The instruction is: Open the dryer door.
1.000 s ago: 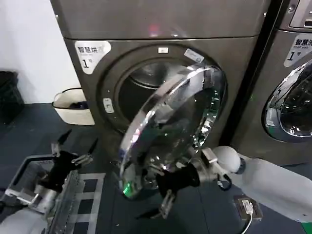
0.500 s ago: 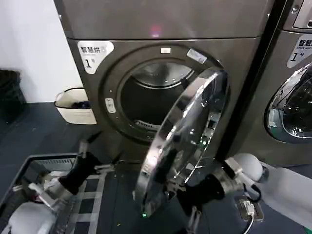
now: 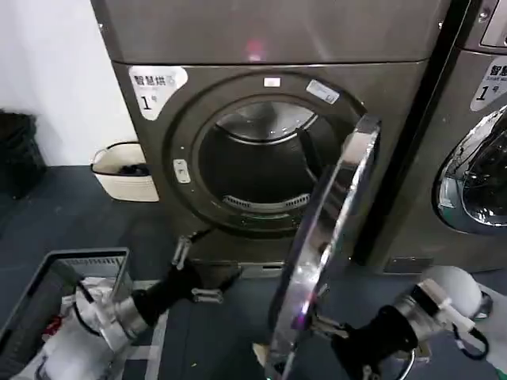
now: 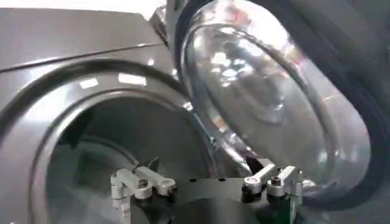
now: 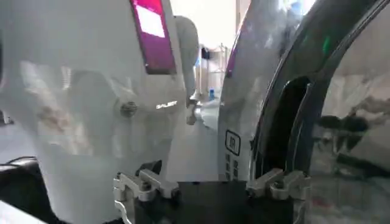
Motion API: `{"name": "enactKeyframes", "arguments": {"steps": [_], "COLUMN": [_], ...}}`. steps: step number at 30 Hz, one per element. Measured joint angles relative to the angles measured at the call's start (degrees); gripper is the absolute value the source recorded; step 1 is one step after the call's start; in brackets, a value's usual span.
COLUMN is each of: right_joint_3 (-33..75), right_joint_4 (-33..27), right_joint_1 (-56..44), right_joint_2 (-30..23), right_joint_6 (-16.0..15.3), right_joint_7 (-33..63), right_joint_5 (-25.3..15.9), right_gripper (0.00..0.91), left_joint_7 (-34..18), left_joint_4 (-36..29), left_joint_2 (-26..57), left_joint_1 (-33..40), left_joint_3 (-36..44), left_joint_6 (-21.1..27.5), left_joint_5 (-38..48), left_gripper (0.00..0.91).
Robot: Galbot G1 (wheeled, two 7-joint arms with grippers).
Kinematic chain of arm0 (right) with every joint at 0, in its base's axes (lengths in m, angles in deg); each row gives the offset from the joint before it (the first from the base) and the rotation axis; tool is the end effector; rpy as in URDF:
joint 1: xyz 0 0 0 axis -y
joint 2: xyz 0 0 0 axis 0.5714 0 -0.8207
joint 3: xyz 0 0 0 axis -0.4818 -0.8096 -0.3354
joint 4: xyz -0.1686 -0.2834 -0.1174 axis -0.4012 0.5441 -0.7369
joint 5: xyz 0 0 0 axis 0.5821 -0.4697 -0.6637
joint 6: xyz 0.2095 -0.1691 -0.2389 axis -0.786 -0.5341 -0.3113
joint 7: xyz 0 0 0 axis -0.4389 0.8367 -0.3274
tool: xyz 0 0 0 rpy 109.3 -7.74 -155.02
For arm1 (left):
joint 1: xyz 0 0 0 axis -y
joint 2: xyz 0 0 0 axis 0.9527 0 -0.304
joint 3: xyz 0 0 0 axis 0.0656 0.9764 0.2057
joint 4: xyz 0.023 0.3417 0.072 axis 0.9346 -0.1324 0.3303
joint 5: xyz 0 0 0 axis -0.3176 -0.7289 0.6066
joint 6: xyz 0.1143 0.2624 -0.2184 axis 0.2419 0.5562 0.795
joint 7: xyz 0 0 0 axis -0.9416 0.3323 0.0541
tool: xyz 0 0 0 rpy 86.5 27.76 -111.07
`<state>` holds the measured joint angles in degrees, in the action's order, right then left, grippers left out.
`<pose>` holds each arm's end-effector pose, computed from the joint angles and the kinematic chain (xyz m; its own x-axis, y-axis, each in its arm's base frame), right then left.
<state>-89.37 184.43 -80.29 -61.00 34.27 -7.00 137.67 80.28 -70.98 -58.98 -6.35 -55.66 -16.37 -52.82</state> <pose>0.3466 -0.0592 -0.1702 0.4510 -0.8903 0.0626 -0.8922 -0.4515 0.0070 0.2340 0.1171 -0.2106 -0.7743 0.6252 -0.0974 0.4987 0.6977 0.5143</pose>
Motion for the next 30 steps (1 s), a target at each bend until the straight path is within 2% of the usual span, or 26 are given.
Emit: {"name": "enactKeyframes", "arguments": {"steps": [10, 16, 19, 30], "right_joint_3": [15.4, 27.5, 32.1, 45.5], "right_joint_4": [4.0, 5.0, 3.4, -5.8], "right_joint_1": [-15.1, -27.7, -30.7, -38.3], "right_joint_2": [7.8, 11.1, 12.3, 16.6], "right_joint_6": [1.2, 5.1, 7.0, 11.4], "right_joint_7": [-3.5, -2.7, -2.4, -1.4], "right_joint_5": [-1.6, -5.1, -6.9, -7.8], "right_gripper": [0.907, 0.907, 0.907, 0.907], "left_joint_7": [0.7, 0.8, 0.8, 0.8], "left_joint_4": [-2.4, -4.1, -5.0, -6.5], "left_joint_2": [4.4, 5.6, 5.8, 6.2], "left_joint_1": [3.6, 5.3, 6.4, 12.7], "left_joint_3": [7.9, 12.3, 14.3, 21.3], "left_joint_6": [-1.9, -2.4, -2.2, -1.9], "left_joint_5": [-4.2, -5.1, -5.3, -5.2], "left_gripper": [0.907, 0.907, 0.907, 0.907]}}
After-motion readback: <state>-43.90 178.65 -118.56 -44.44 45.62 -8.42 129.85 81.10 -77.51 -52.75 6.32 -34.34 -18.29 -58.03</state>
